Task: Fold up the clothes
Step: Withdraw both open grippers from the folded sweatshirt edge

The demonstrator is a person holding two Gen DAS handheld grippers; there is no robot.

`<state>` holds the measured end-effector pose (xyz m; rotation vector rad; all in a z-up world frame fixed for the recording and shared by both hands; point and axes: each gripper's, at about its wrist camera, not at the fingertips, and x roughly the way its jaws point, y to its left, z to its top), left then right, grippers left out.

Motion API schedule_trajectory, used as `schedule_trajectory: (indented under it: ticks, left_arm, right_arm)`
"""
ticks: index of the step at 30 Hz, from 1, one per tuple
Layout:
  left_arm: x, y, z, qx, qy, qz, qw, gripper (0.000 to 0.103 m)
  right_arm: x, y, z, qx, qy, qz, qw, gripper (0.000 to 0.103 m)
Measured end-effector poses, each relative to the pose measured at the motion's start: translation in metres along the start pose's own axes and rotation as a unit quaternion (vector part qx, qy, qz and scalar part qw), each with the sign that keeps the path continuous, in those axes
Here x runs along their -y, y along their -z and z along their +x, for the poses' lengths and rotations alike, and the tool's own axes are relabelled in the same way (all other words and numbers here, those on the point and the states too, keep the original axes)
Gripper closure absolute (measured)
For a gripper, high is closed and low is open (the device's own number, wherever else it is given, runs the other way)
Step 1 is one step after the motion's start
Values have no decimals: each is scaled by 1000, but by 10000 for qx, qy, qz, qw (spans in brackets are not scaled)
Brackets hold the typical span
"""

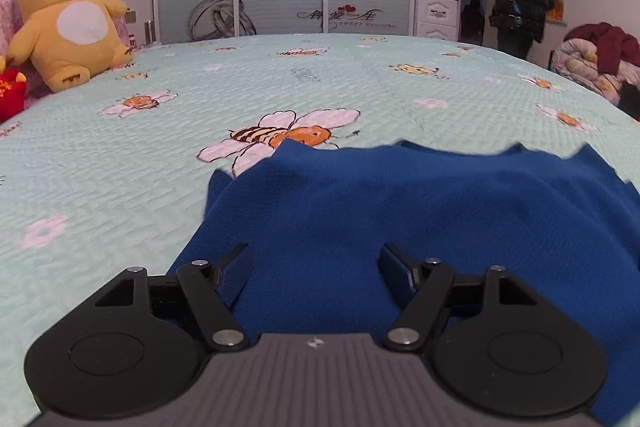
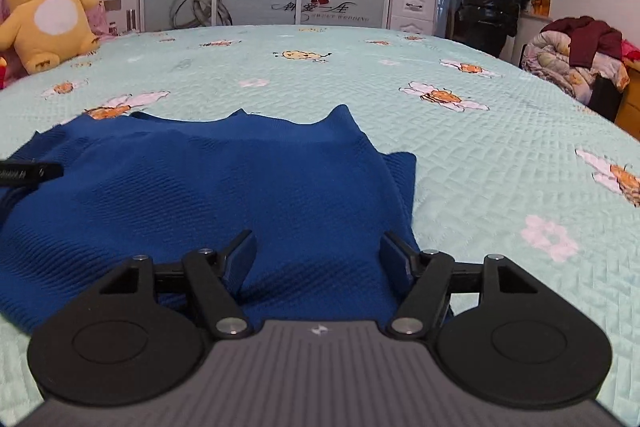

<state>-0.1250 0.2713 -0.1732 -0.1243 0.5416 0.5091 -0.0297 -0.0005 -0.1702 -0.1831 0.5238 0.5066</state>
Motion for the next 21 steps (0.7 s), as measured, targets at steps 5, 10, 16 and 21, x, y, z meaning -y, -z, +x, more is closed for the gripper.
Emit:
schedule_trajectory:
  ticks: [5, 10, 16, 21]
  left_arm:
    - [0, 20, -46, 10, 23, 104, 9999, 29]
    - [-3, 41, -71, -62, 48, 413, 9991, 27]
    - [0, 46, -73, -84, -79, 603, 9981, 25]
    - [-3, 51, -75, -12, -76, 622, 9980, 23]
  right_arm:
    - [-6, 2, -16, 35, 143, 43, 9999, 30]
    - [-11, 4, -31, 70, 285, 87, 9995, 29]
    - [-70, 7, -58, 348, -571, -676, 9955, 29]
    - [-70, 27, -42, 20, -397, -1127, 9928, 29]
